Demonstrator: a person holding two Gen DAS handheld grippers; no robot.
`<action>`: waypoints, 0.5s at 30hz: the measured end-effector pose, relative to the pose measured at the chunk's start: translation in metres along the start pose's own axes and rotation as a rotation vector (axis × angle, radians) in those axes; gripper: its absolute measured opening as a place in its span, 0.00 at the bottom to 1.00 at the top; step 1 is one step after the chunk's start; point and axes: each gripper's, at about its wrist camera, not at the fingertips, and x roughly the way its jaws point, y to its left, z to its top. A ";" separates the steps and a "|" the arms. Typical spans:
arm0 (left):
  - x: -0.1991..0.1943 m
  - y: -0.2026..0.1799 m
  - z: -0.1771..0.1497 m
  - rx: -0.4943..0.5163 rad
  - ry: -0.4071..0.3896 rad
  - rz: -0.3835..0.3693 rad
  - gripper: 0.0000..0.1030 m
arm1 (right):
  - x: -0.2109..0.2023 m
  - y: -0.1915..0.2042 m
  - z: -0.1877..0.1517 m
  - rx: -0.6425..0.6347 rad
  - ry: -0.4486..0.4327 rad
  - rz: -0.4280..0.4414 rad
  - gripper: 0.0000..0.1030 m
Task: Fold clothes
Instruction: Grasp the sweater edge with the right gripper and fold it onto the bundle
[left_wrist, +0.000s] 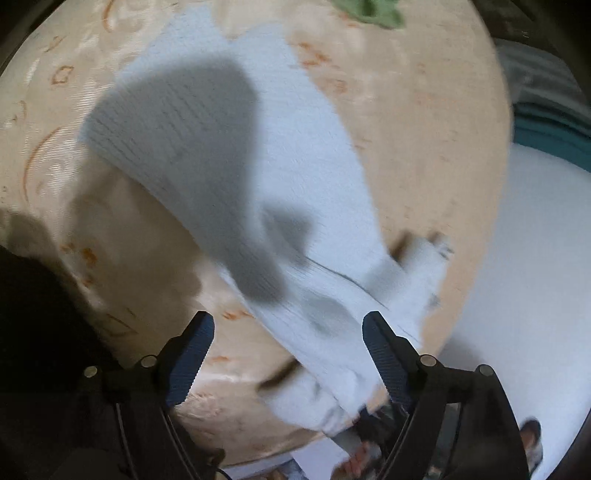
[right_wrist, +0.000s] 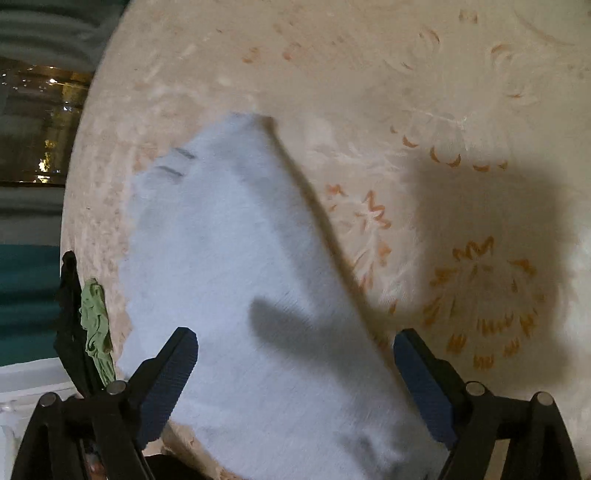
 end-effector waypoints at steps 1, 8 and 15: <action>-0.003 -0.004 -0.005 0.018 0.005 -0.032 0.82 | 0.005 -0.001 0.004 -0.012 0.014 -0.010 0.87; 0.012 -0.060 -0.029 0.249 0.052 -0.104 0.83 | 0.041 0.010 0.015 -0.163 0.148 -0.023 0.87; 0.066 -0.072 -0.005 0.273 0.056 -0.012 0.83 | 0.066 0.022 0.004 -0.269 0.177 -0.017 1.00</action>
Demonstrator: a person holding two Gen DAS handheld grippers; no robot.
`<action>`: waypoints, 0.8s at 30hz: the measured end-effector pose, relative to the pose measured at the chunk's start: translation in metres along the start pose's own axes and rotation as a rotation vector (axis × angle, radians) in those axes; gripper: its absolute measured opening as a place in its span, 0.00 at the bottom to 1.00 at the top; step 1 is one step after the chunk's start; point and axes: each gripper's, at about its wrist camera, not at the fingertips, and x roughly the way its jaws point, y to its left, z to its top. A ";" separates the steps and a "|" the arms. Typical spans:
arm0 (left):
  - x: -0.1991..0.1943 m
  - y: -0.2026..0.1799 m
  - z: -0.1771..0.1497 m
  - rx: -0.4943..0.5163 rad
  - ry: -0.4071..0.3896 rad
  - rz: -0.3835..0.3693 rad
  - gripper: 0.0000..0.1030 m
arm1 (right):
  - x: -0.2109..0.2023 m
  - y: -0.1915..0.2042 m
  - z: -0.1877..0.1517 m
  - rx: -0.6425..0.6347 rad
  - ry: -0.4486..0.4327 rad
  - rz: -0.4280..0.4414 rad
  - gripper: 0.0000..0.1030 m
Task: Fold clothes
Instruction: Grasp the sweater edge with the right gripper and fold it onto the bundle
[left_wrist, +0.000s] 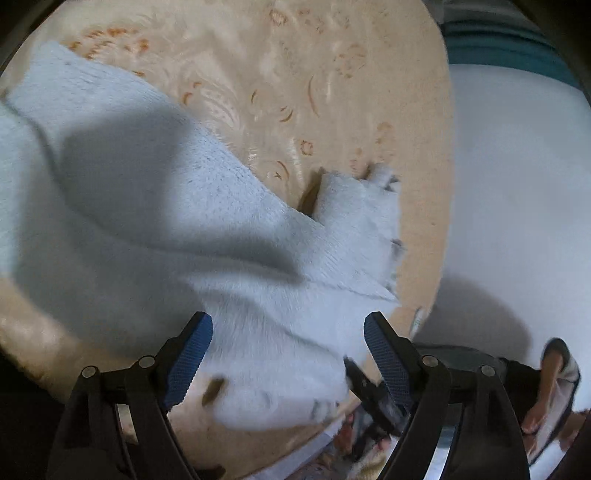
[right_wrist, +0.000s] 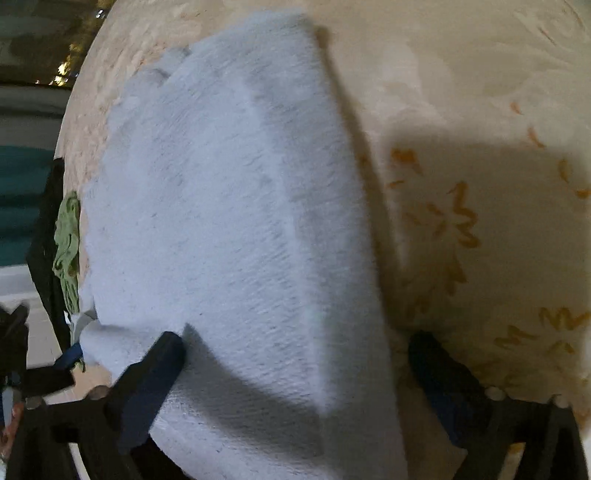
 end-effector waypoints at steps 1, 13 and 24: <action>0.009 0.002 0.005 -0.002 0.000 0.029 0.83 | 0.003 0.004 -0.001 -0.012 0.010 0.023 0.99; 0.030 0.015 0.017 -0.076 0.008 -0.040 0.98 | 0.010 -0.009 -0.012 0.165 0.083 0.234 0.42; -0.045 0.018 -0.002 -0.025 -0.075 -0.184 0.98 | -0.058 0.101 -0.020 -0.096 -0.104 0.184 0.35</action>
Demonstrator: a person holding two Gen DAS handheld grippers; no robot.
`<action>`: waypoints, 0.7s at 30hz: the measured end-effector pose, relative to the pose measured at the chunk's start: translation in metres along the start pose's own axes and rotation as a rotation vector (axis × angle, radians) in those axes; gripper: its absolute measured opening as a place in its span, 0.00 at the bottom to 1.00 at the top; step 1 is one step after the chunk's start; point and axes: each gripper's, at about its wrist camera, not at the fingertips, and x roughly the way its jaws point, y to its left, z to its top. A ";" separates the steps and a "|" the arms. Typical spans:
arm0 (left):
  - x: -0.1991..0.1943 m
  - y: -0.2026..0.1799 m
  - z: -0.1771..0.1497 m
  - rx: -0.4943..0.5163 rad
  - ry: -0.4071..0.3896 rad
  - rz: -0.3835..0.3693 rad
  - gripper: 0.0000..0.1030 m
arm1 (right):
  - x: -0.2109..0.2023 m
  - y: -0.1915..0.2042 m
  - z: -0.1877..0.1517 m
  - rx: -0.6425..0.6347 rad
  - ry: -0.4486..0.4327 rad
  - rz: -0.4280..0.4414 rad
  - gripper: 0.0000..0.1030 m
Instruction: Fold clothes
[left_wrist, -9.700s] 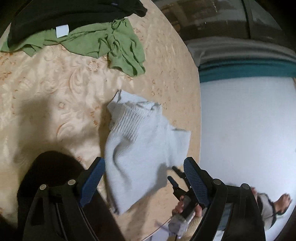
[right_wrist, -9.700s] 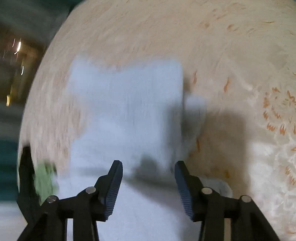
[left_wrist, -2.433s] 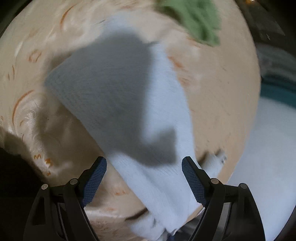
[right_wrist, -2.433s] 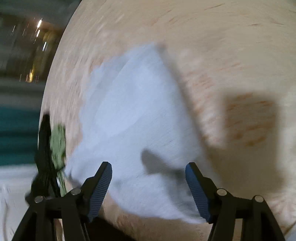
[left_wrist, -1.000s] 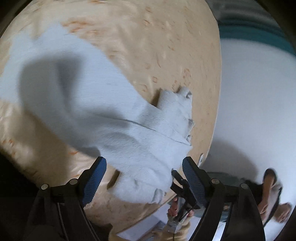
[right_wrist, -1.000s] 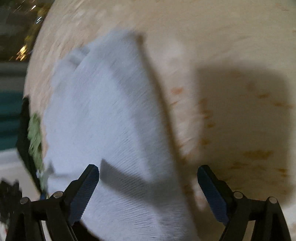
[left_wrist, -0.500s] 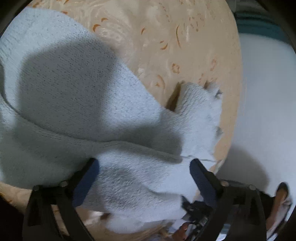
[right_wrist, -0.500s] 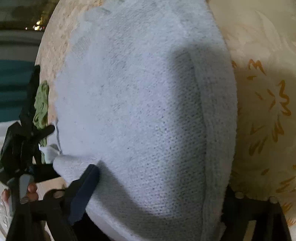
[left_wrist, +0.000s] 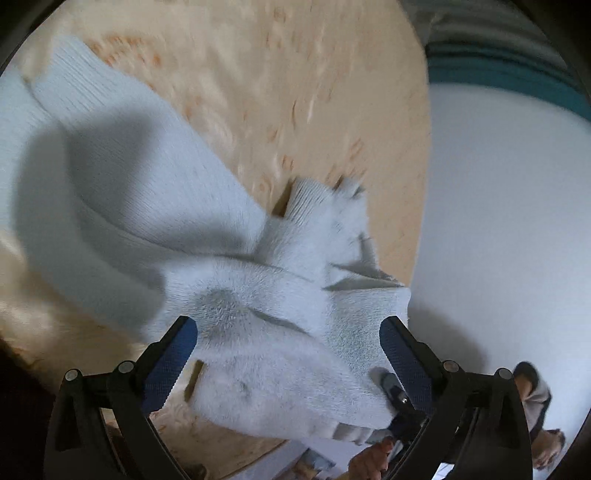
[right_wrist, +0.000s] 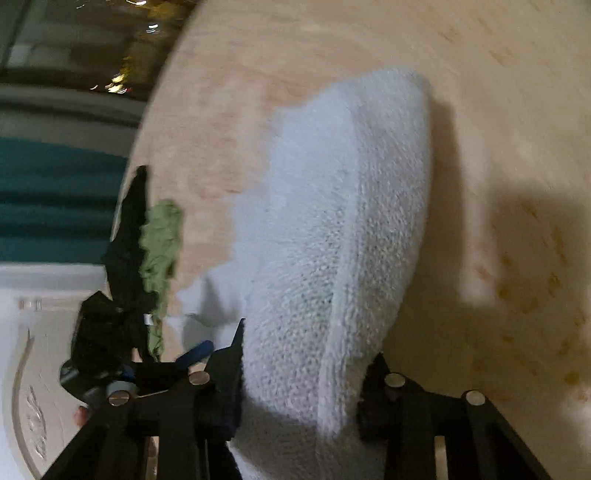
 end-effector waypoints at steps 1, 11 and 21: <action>-0.011 0.002 0.000 -0.002 -0.028 -0.015 0.98 | 0.004 0.020 0.002 -0.056 -0.003 -0.001 0.35; -0.168 0.043 -0.008 -0.029 -0.340 -0.143 0.98 | 0.125 0.189 -0.023 -0.424 0.155 0.011 0.35; -0.194 0.085 -0.012 -0.114 -0.404 -0.194 0.98 | 0.222 0.233 -0.076 -0.422 0.424 -0.016 0.47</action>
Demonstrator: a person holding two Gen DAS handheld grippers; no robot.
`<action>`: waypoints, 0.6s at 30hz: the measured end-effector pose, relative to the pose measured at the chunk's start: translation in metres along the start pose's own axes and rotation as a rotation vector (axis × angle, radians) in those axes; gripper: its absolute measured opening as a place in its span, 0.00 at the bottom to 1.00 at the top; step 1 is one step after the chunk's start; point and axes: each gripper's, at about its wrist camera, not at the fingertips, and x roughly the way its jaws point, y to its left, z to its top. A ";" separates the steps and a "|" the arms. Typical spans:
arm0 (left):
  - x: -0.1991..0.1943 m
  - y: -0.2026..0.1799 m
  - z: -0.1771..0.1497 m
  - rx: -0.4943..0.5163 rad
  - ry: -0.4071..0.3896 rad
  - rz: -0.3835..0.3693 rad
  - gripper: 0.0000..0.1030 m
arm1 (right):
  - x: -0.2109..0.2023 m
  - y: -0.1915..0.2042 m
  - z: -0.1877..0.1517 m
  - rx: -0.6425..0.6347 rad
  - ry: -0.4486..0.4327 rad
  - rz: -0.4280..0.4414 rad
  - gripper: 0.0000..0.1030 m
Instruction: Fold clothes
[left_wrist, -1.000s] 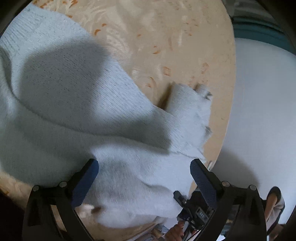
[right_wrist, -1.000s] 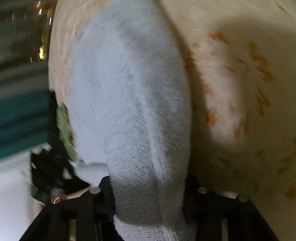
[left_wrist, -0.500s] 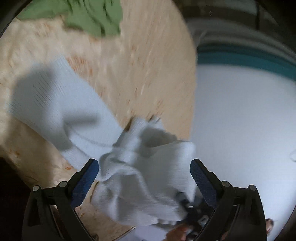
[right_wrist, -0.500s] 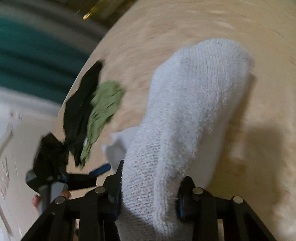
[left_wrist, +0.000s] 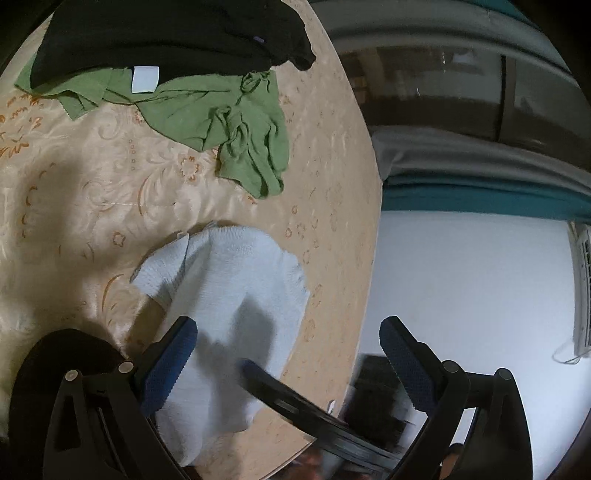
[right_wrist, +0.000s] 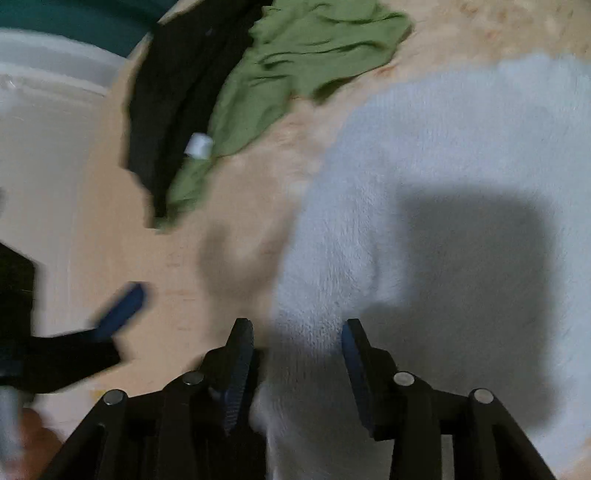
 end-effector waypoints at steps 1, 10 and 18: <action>0.002 -0.001 0.001 0.011 0.008 0.018 0.98 | -0.015 0.003 -0.004 -0.012 -0.033 0.026 0.53; 0.061 -0.009 -0.024 0.077 0.159 0.143 0.98 | -0.101 -0.098 -0.055 0.178 -0.230 -0.197 0.92; 0.076 -0.015 -0.046 0.100 0.199 0.182 0.98 | -0.065 -0.190 -0.078 0.457 -0.233 -0.002 0.87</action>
